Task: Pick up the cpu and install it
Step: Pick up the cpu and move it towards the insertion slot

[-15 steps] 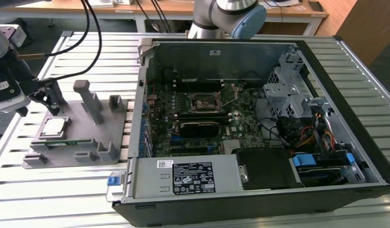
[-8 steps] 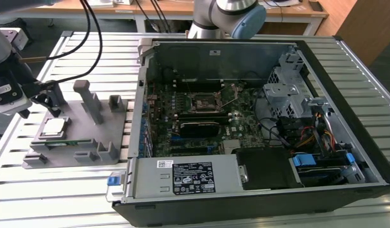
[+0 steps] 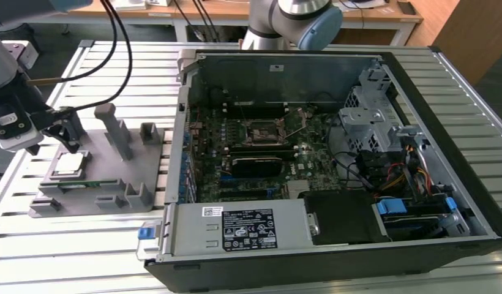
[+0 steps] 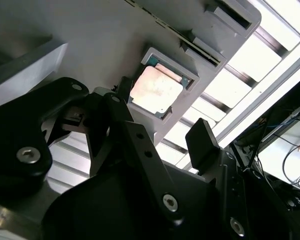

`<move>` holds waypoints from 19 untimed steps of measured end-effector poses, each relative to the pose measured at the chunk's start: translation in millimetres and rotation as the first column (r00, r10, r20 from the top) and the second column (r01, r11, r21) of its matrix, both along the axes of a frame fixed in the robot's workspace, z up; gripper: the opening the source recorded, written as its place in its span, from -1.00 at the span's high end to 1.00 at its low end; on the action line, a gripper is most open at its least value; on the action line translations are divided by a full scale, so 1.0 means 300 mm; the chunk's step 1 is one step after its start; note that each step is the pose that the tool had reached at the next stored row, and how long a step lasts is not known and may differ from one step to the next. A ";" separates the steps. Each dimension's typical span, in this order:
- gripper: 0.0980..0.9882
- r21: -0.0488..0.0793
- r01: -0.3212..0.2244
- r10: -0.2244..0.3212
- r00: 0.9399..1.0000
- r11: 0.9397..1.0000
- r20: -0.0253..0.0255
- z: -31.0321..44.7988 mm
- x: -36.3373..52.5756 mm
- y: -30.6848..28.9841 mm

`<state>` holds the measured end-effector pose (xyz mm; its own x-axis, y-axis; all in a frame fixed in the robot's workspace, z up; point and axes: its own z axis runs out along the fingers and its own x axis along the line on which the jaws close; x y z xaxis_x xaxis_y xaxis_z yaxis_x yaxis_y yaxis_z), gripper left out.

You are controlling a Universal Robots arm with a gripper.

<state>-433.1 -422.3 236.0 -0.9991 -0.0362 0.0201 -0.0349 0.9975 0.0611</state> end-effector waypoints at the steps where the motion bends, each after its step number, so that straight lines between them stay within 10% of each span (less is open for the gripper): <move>1: -0.37 0.000 0.000 0.000 1.000 1.000 0.000 -0.004 0.000 0.000; 19: -0.37 0.000 0.007 -0.007 1.000 1.000 0.000 -0.064 -0.002 0.001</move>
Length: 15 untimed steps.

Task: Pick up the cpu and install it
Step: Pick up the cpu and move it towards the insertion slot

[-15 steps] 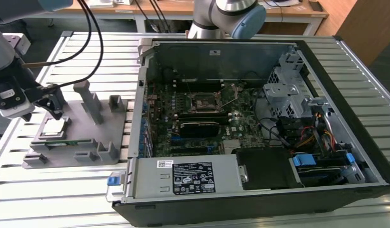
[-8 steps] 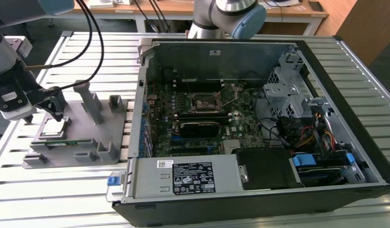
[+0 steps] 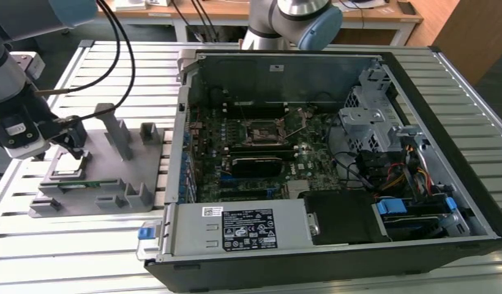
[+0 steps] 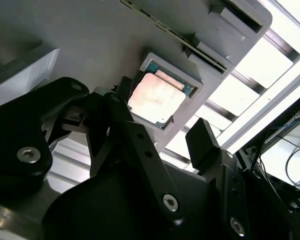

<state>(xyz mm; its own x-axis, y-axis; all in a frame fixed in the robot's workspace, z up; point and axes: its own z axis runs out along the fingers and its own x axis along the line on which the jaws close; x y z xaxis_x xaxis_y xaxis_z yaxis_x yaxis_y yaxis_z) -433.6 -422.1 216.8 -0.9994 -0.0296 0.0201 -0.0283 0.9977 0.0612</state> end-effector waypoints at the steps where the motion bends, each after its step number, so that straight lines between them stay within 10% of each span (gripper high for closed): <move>1: -0.37 0.000 0.000 0.000 1.000 1.000 0.000 -0.003 0.000 0.001; 15: -0.37 0.000 0.013 -0.013 1.000 1.000 0.000 -0.045 -0.001 0.008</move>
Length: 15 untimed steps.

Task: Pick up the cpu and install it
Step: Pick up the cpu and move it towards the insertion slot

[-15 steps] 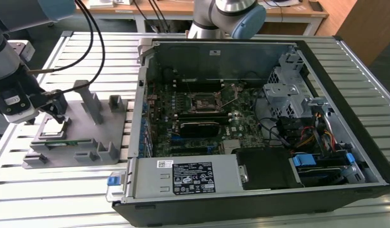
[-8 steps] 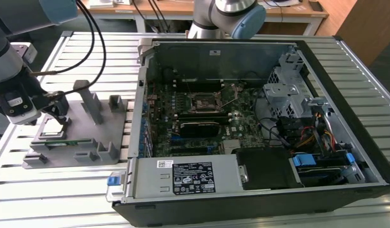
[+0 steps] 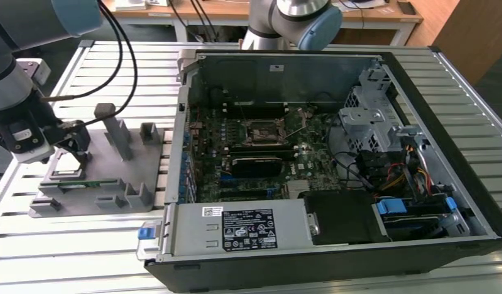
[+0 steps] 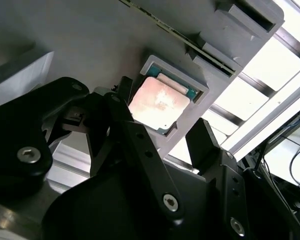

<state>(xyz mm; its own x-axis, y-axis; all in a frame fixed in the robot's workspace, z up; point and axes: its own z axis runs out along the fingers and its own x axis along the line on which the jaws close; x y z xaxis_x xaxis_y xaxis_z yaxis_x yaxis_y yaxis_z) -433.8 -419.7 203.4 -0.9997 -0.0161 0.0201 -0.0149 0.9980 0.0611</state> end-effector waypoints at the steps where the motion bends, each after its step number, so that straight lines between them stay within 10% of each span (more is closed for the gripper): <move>1: -0.37 0.000 0.000 0.000 1.000 1.000 0.000 -0.002 0.000 0.000; 15: -0.37 0.000 0.011 -0.011 1.000 1.000 0.000 -0.045 0.000 0.005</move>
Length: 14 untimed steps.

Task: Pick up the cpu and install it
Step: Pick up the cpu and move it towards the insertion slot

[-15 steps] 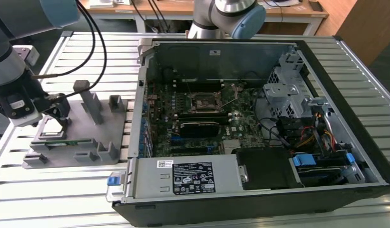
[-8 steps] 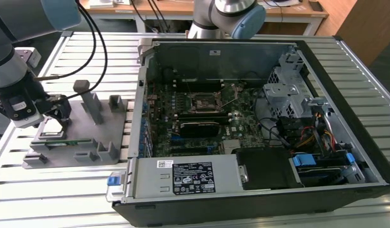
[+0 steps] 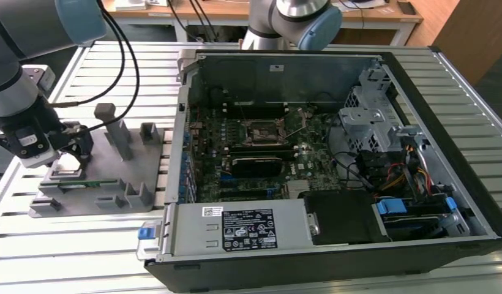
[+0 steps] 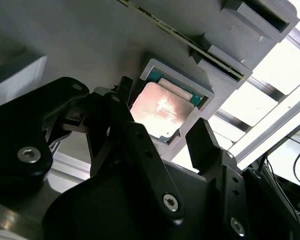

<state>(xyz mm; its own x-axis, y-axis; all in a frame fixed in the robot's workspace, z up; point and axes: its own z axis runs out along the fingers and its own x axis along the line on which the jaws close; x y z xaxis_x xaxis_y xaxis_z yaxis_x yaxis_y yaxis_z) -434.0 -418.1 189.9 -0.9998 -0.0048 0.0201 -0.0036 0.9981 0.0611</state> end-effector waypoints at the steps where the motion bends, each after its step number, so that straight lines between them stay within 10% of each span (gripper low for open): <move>1: -0.37 0.000 0.000 0.000 1.000 1.000 0.000 -0.002 0.000 0.001; 14: -0.04 0.000 0.001 -0.001 1.000 1.000 0.000 -0.010 0.000 0.005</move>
<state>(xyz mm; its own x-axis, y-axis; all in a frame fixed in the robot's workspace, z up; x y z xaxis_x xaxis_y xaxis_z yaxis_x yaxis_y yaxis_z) -434.0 -416.5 186.9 -0.9998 -0.0039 0.0201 -0.0027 0.9981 0.0611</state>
